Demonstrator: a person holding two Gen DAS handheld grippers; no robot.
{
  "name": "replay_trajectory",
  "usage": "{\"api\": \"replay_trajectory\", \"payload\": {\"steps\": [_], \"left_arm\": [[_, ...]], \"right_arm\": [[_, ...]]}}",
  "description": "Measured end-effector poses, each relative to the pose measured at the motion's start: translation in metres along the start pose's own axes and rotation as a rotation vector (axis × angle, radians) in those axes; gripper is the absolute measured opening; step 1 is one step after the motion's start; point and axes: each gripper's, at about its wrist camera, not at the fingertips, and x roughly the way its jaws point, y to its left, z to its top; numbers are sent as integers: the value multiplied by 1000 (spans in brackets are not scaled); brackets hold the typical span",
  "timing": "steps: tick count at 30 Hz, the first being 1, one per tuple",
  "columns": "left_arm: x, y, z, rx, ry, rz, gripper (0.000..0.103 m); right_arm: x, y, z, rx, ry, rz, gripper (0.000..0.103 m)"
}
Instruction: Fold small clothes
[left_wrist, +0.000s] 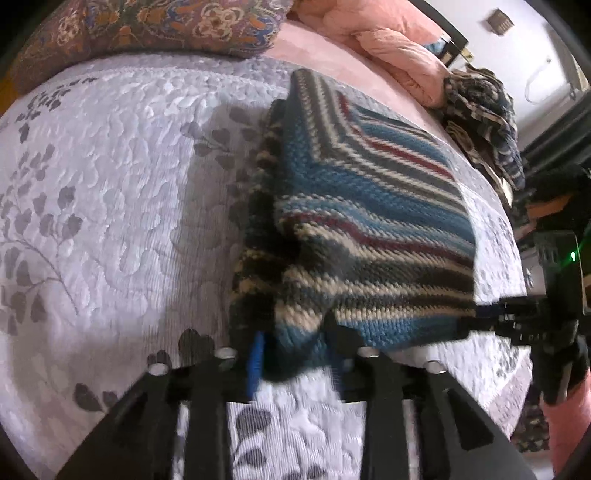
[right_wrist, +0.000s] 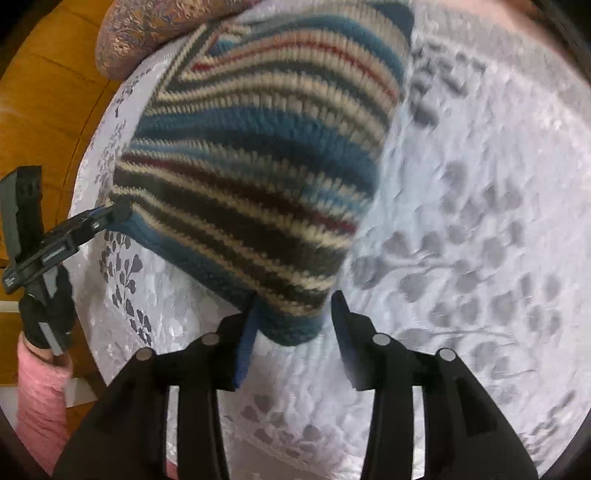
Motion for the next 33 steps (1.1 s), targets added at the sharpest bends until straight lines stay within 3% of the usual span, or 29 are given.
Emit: {"api": "replay_trajectory", "payload": {"steps": [4,6,10,18,19,20,23,33], "left_arm": [[-26,-3,20,42,-48,26,45],[-22,-8,45,47,-60,58,46],[8,-27,95,26,-76,107,47],[68,-31,143,-42,-38,115,47],[72,-30,145,-61,-35,97,41],[74,-30,146,-73,-42,85,29],[69,-33,146,-65,-75,96,15],[63,-6,139,-85,-84,74,12]], "right_arm": [[-24,-11,18,17,-49,-27,48],[-30,-16,31,41,-73,-29,50],[-27,-26,64,81,-95,-35,51],[-6,-30,90,62,-91,-82,53],[-6,-30,91,52,-95,-88,54],[-5,-29,91,43,-98,-92,54],[-5,-26,90,25,-113,-106,54],[1,-19,91,11,-147,-109,54]]}}
